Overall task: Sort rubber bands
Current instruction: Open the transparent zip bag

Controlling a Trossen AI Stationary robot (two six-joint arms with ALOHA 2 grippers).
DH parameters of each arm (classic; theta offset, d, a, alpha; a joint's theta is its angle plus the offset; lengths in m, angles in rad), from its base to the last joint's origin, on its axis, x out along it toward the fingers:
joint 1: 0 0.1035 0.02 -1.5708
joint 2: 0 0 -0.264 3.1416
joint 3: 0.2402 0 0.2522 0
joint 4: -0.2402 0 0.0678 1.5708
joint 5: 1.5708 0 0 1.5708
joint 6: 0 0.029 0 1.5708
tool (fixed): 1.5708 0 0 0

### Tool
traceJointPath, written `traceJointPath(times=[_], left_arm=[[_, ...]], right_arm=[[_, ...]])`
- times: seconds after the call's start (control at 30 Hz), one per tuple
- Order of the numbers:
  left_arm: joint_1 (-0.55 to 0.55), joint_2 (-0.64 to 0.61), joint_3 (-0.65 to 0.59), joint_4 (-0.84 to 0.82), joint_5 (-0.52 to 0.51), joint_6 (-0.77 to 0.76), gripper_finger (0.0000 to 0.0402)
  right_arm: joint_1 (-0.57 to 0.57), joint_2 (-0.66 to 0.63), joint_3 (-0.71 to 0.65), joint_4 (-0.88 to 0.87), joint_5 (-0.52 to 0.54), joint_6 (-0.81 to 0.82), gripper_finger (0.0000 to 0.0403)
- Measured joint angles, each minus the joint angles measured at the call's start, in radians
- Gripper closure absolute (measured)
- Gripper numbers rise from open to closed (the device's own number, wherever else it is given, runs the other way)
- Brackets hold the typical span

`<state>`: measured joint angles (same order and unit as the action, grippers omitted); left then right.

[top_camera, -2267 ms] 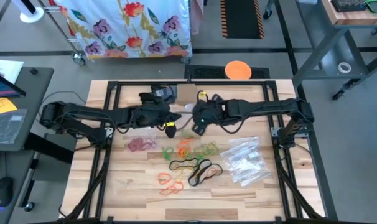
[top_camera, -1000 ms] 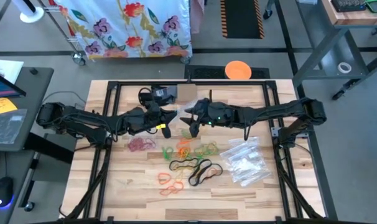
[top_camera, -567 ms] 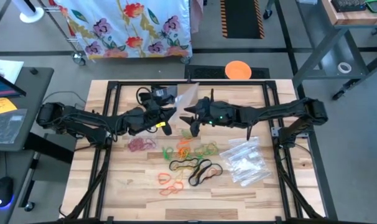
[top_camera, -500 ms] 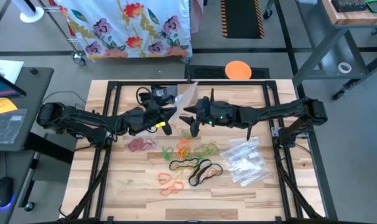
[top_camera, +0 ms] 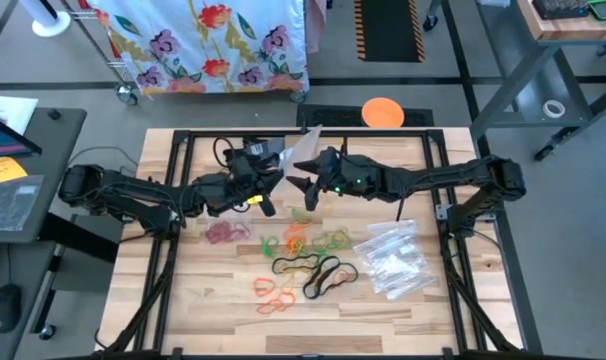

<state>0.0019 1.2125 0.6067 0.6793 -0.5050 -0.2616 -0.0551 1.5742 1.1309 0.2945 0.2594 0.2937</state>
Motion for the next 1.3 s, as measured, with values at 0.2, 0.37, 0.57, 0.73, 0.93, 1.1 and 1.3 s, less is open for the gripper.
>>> traceJointPath(times=[0.2,0.37,0.57,0.73,0.93,1.1,1.3], left_arm=[[0.013,0.024,0.027,0.011,0.051,0.015,0.0401],[0.013,0.093,0.083,-0.04,0.041,0.046,0.0401],[0.013,0.09,0.095,-0.045,-0.03,0.062,0.0401],[0.013,0.087,0.095,-0.039,-0.04,0.07,0.0401],[0.01,0.087,0.095,-0.048,-0.04,0.069,0.0401],[0.008,0.087,0.095,-0.067,-0.039,0.067,0.0401],[-0.011,0.087,0.095,-0.076,-0.038,0.073,0.0401]], right_arm=[[-0.004,0.0,0.0,0.021,0.0,0.001,0.0184],[-0.004,0.0,0.0,0.025,0.001,-0.003,0.0184],[-0.004,0.0,0.0,-0.019,0.014,-0.003,0.0191],[-0.005,0.0,-0.001,-0.045,0.082,-0.004,0.0235],[-0.004,0.0,-0.001,-0.048,0.107,-0.015,0.0347],[0.0,0.0,-0.001,-0.059,0.149,-0.038,0.0395],[0.025,0.0,-0.001,-0.108,0.309,-0.07,0.0401]])
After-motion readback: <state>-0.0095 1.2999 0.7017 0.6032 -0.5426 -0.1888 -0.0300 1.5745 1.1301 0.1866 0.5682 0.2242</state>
